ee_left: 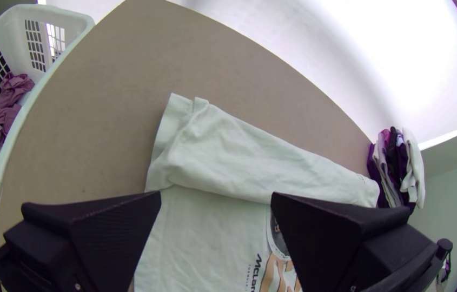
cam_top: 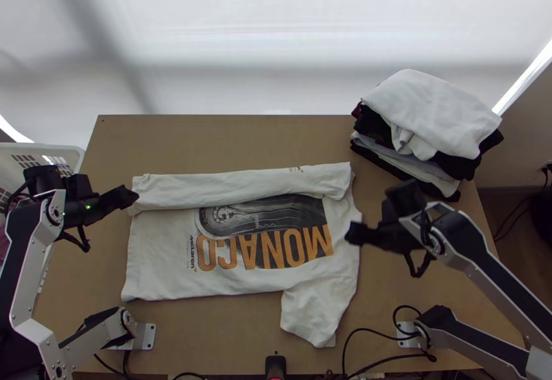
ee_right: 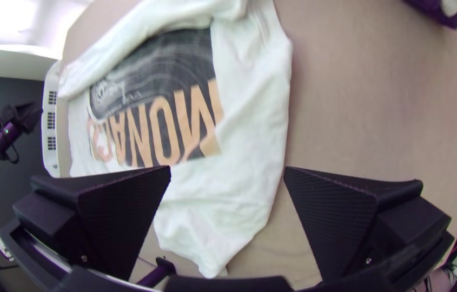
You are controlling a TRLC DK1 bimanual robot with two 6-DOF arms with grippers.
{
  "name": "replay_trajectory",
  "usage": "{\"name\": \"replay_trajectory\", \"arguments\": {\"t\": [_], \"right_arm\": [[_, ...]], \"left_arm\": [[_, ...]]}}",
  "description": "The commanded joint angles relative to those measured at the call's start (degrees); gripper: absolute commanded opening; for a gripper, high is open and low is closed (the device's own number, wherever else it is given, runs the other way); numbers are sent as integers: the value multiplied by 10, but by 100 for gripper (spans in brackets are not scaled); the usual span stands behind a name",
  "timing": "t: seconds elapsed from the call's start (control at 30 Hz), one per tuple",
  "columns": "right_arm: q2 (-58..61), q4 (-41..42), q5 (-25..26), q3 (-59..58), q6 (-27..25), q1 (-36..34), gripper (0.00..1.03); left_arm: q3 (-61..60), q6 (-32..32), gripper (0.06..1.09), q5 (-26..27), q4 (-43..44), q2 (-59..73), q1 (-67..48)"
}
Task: Fold the t-shirt
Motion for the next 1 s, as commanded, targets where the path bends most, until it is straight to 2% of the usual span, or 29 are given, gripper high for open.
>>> {"name": "replay_trajectory", "arguments": {"t": [0.0, 0.03, 0.2, 0.37, 0.43, 0.47, 0.67, 0.97], "right_arm": [[-23, -14, -11, -74, 35, 24, 97], [-25, -14, -11, -89, 36, 27, 97], [-14, -12, -16, -139, 32, 26, 79], [-2, 3, -35, -152, 36, 35, 75], [1, 4, -36, -153, 30, 36, 56], [1, 7, -36, -155, 28, 37, 52], [37, 23, -43, -165, -1, 39, 52], [87, 54, -50, -165, -17, 72, 52]], "left_arm": [[-11, 8, 105, 6, -5, -14, -10], [-10, 7, 105, 6, -5, -15, -11], [-5, 2, 105, 6, -5, -21, -16], [-9, 0, 105, 6, -14, -34, -17], [-14, 0, 105, 6, -16, -40, -17], [-15, -1, 105, 5, -17, -43, -17], [-18, -4, 105, 5, -24, -59, -17], [-24, 11, 105, -1, -43, -73, -16]]}}
